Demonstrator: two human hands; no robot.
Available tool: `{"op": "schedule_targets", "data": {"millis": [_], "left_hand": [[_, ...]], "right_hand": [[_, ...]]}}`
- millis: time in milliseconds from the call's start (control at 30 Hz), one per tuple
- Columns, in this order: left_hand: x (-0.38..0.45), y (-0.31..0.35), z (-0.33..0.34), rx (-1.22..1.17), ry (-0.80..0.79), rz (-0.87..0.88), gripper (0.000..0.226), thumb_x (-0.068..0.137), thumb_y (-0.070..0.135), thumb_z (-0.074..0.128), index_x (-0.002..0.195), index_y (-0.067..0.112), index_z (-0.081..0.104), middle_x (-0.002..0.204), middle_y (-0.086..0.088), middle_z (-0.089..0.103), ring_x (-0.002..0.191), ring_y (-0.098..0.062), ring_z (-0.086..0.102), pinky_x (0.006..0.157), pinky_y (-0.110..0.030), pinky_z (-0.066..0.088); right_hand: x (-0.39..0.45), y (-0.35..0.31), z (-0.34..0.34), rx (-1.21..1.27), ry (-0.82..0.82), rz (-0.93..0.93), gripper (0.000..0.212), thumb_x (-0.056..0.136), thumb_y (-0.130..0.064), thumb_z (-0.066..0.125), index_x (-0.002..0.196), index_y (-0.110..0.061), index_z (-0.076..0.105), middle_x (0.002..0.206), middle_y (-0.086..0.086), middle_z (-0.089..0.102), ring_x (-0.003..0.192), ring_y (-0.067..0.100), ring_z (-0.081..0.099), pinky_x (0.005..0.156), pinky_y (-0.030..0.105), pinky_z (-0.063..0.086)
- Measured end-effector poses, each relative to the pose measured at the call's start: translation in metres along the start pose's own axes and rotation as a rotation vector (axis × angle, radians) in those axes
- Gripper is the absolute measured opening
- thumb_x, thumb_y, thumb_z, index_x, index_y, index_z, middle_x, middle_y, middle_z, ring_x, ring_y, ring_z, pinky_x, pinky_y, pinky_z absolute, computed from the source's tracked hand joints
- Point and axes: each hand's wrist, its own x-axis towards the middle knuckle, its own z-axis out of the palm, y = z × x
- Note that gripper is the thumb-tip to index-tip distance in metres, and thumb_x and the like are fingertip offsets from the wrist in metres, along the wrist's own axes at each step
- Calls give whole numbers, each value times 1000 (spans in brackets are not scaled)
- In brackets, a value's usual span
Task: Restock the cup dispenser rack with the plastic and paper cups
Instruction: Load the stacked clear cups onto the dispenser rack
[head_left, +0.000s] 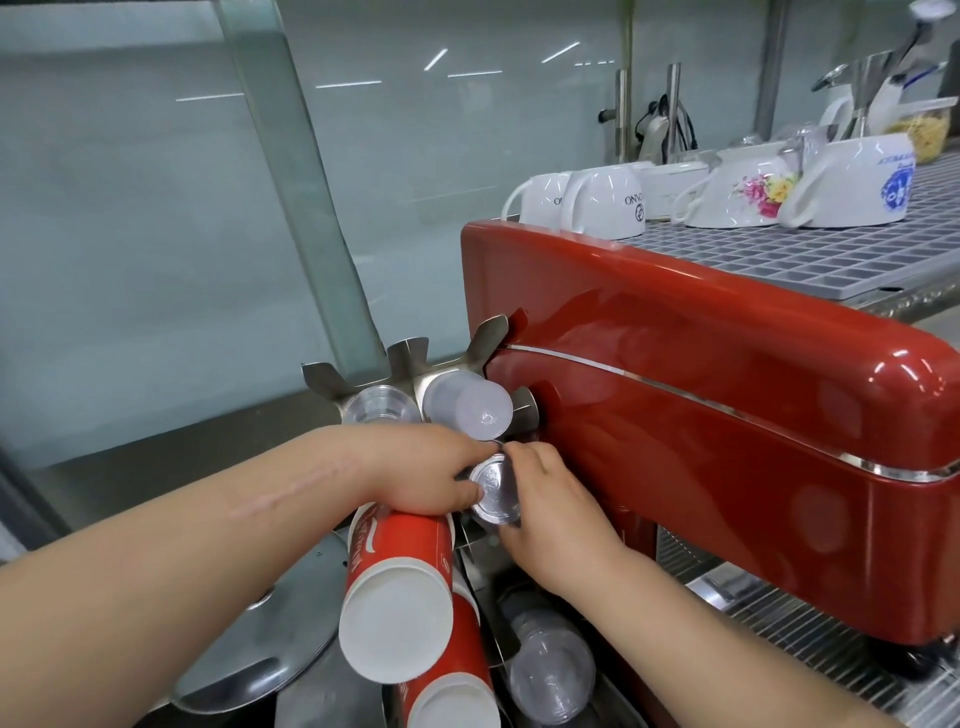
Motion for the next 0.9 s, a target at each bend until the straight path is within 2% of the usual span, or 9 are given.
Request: {"op": "schedule_targets", "data": {"millis": [233, 300, 467, 633, 733, 800, 833, 900], "left_hand": [[-7, 12, -8, 108, -27, -23, 31, 98, 36, 45, 125, 26, 56, 118, -2, 67, 105, -24, 62, 95, -42, 50], [-12, 16, -13, 131, -50, -35, 32, 99, 34, 45, 127, 25, 57, 120, -2, 67, 109, -24, 61, 96, -42, 49], [-33, 26, -26, 148, -97, -40, 37, 98, 37, 47, 135, 36, 53, 130, 6, 63, 116, -19, 59, 102, -42, 47], [-56, 40, -44, 214, -125, -86, 43, 97, 43, 49, 140, 41, 47, 131, 6, 61, 118, -19, 57, 99, -37, 46], [-70, 45, -54, 216, -111, -131, 46, 97, 41, 51, 143, 38, 46, 136, 8, 59, 122, -18, 54, 97, -31, 41], [-82, 45, -63, 199, -88, -168, 47, 98, 41, 51, 144, 36, 46, 140, 9, 57, 124, -16, 53, 96, -29, 38], [-89, 46, -67, 190, -79, -180, 48, 98, 41, 51, 145, 35, 45, 140, 9, 57, 125, -16, 53, 98, -29, 38], [-102, 44, -73, 182, -64, -204, 48, 99, 41, 50, 146, 35, 44, 140, 7, 57, 125, -16, 53, 98, -28, 38]], "right_hand": [[-4, 0, -5, -49, -97, 21, 73, 79, -16, 67, 142, -19, 30, 135, 5, 36, 118, 25, 49, 96, 28, 43], [-6, -2, -8, -73, -123, 42, 70, 78, -19, 69, 139, -18, 34, 133, 6, 39, 117, 26, 50, 95, 30, 44], [-9, -13, -25, -172, -207, 103, 58, 81, -31, 68, 130, -14, 42, 127, 9, 43, 114, 30, 53, 91, 35, 45], [-9, -37, -48, -257, -310, 161, 44, 86, -42, 56, 120, -14, 48, 121, 13, 50, 110, 32, 54, 89, 38, 47], [-10, -60, -69, -385, -404, 109, 30, 89, -33, 53, 114, -15, 55, 116, 11, 59, 105, 30, 57, 80, 34, 47], [-6, -78, -84, -480, -479, 62, 22, 88, -29, 56, 107, -17, 60, 105, 9, 63, 94, 27, 58, 71, 30, 44], [-4, -87, -91, -514, -510, 52, 20, 87, -30, 58, 103, -18, 62, 99, 8, 62, 88, 26, 57, 68, 28, 42], [3, -104, -102, -536, -542, 11, 28, 87, -36, 59, 104, -15, 63, 102, 7, 64, 88, 24, 56, 66, 26, 42]]}}
